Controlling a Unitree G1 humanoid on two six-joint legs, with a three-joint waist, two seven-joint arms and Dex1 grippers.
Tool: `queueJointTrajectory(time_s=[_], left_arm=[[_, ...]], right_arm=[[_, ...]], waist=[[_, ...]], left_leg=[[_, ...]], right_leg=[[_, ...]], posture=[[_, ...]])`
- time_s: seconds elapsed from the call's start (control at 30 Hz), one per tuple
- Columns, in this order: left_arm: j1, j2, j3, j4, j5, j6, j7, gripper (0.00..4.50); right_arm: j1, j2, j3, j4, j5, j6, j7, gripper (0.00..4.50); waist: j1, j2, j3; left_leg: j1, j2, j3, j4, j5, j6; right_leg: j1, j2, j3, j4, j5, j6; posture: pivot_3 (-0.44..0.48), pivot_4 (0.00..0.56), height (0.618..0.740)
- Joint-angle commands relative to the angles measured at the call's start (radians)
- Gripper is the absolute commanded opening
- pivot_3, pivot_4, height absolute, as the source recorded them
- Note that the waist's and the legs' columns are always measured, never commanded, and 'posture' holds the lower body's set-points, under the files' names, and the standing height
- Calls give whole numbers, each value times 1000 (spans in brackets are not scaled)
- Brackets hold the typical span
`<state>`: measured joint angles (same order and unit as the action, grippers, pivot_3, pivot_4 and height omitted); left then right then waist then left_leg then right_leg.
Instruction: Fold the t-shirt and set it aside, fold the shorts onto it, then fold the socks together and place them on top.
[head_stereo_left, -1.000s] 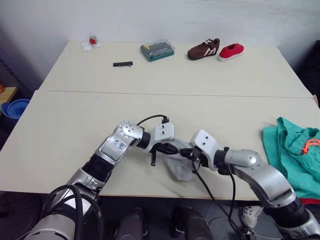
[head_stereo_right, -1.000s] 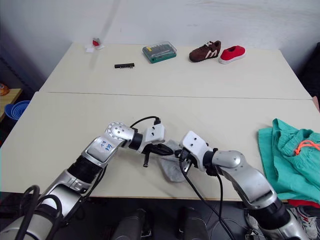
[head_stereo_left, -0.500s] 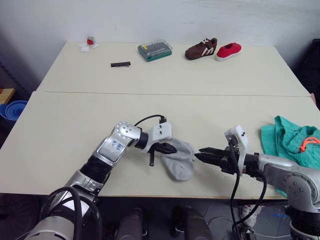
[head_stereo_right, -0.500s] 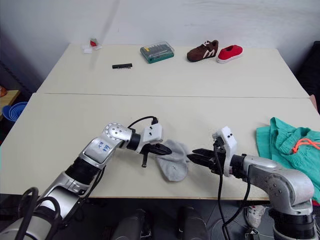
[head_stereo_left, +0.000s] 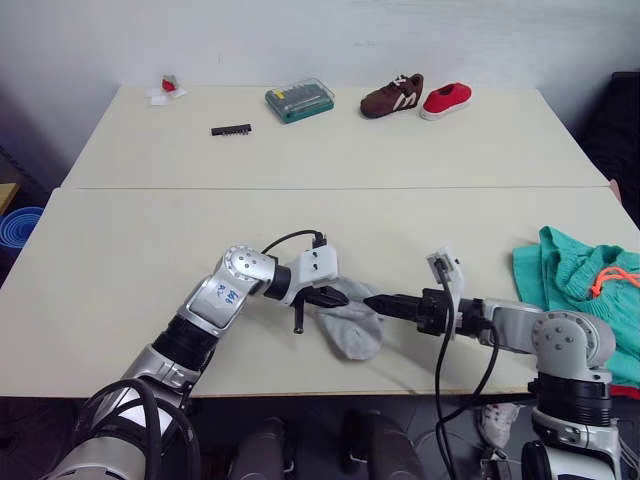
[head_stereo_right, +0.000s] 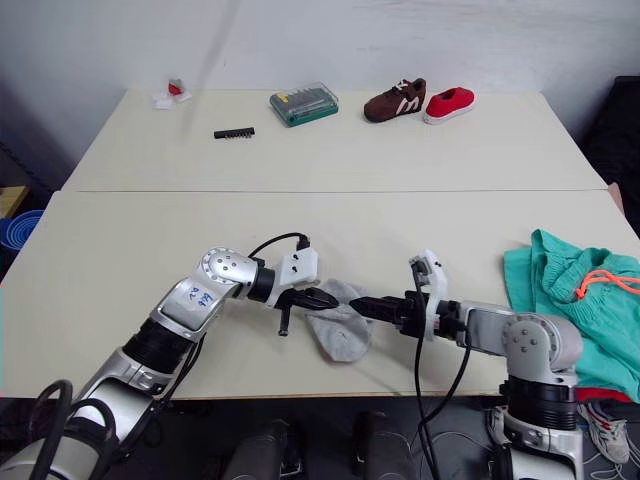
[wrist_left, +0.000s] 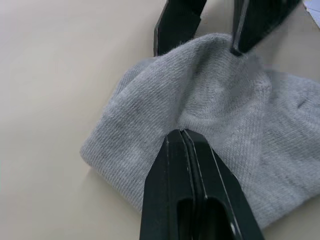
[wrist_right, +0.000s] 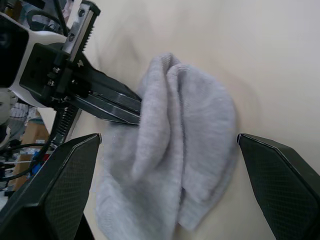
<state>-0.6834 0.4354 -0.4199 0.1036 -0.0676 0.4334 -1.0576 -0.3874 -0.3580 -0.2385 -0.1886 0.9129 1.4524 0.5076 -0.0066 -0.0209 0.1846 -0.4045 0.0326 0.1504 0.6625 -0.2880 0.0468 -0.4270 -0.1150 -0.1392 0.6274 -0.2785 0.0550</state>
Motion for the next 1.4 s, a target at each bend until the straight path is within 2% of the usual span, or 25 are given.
queueJointTrajectory(time_s=[0.03, 0.13, 0.4, 0.5, 0.63, 0.73, 0.8, 0.9, 1.13, 1.23, 1.4], left_arm=[[17, 0, -13, -12, 21, 8, 9, 0], [19, -3, -11, -14, 23, 11, 14, 0], [27, -3, 2, -14, 20, 10, 24, 0], [37, -3, 19, -20, 10, 11, 28, 0], [48, -7, 78, -47, -49, 26, 21, 0], [51, -7, 184, -108, -194, 100, -26, 593], [52, 3, 236, -147, -274, 139, -61, 1259], [30, 21, 349, -192, -446, 239, -118, 2249], [-19, 44, 398, -211, -556, 287, -148, 4456], [-27, 37, 392, -217, -562, 276, -131, 4500], [0, 9, 406, -247, -579, 279, -71, 4500]], right_arm=[[11, 37, 83, 17, 1, 36, -9, 4465], [20, 49, 102, 41, -30, 16, -23, 3846], [33, 72, 65, 47, -41, -20, -39, 983], [43, 79, 44, 31, -38, -32, -49, 231], [55, 87, -9, -1, -16, -33, -74, 142], [59, 80, -99, -61, 35, -16, -99, 142], [62, 66, -149, -98, 73, -2, -116, 142], [64, -1, -295, -161, 174, 45, -140, 142], [131, -257, -611, -175, 421, 102, -209, 142], [187, -391, -733, -100, 486, 84, -239, 142], [244, -550, -885, 89, 445, 21, -273, 142]], waist=[[0, 0, 0], [0, 0, 0], [-1, 0, -1], [0, -2, -2], [0, -2, -2], [2, 1, 0], [4, 3, 2], [6, 5, 3], [7, 5, 3], [9, 5, 3], [8, 5, 3]], left_leg=[[0, 0, 0, 0, 0, 0], [0, 0, 0, 0, 0, 0], [0, 0, 0, 0, 0, 0], [1, 0, 0, 0, 0, 0], [1, 0, 0, 0, 0, 0], [-1, 0, 0, -1, 0, -1], [-2, 0, 0, -1, 3, -5], [-3, -1, 0, -1, 3, -5], [-3, -2, 0, -1, 2, -4], [-3, -2, 0, -1, 3, -4], [-2, -2, 1, -1, 3, -4]], right_leg=[[0, 0, 0, 0, 0, 0], [0, 0, 0, 0, 0, 0], [0, 0, 0, 0, 0, 0], [1, 0, 0, 0, 0, 0], [1, 0, 1, -1, 0, 0], [-1, 0, 1, -1, 0, 0], [-2, 0, 1, -1, 0, 0], [-2, -1, 1, -2, 0, 0], [-1, 0, 0, -3, 0, 1], [-1, 0, 1, -3, 0, 1], [0, 1, 2, -4, 1, 2]], posture=[[0, 150, 740], [0, 150, 740], [0, 150, 740], [0, 150, 740], [0, 150, 740], [0, 150, 740], [0, 150, 740], [0, 150, 740], [0, 150, 740], [0, 150, 740], [0, 150, 740]])
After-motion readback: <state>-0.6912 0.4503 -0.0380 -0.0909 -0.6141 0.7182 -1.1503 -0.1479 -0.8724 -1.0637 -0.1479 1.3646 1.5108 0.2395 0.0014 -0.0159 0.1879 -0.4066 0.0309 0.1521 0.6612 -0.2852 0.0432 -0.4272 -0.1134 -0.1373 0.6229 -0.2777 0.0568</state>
